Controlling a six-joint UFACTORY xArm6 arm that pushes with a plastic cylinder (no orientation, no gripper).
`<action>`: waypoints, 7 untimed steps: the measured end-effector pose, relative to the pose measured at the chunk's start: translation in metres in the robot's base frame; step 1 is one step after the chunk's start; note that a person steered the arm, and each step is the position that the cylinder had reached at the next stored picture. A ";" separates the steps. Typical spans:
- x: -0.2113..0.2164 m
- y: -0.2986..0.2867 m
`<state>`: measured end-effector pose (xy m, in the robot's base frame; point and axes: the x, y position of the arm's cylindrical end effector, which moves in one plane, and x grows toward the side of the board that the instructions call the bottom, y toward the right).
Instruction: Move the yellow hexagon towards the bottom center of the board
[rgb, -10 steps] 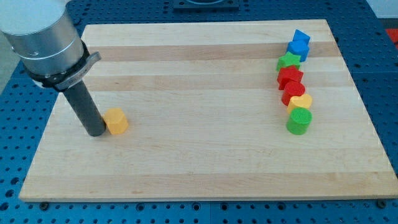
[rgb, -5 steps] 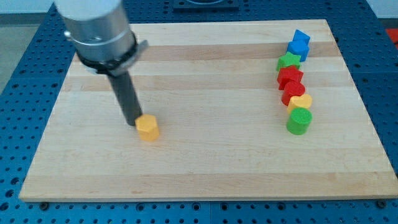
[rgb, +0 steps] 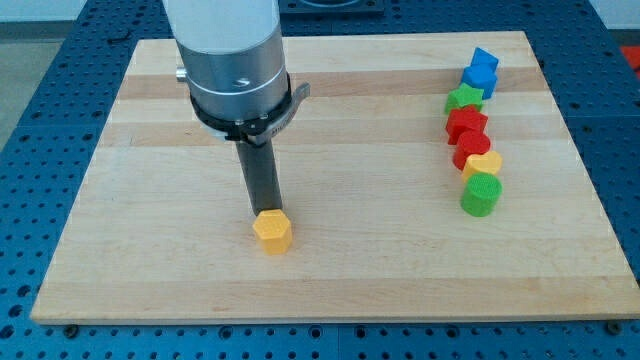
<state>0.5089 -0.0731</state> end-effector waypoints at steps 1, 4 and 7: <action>0.003 0.008; 0.024 -0.008; 0.032 -0.047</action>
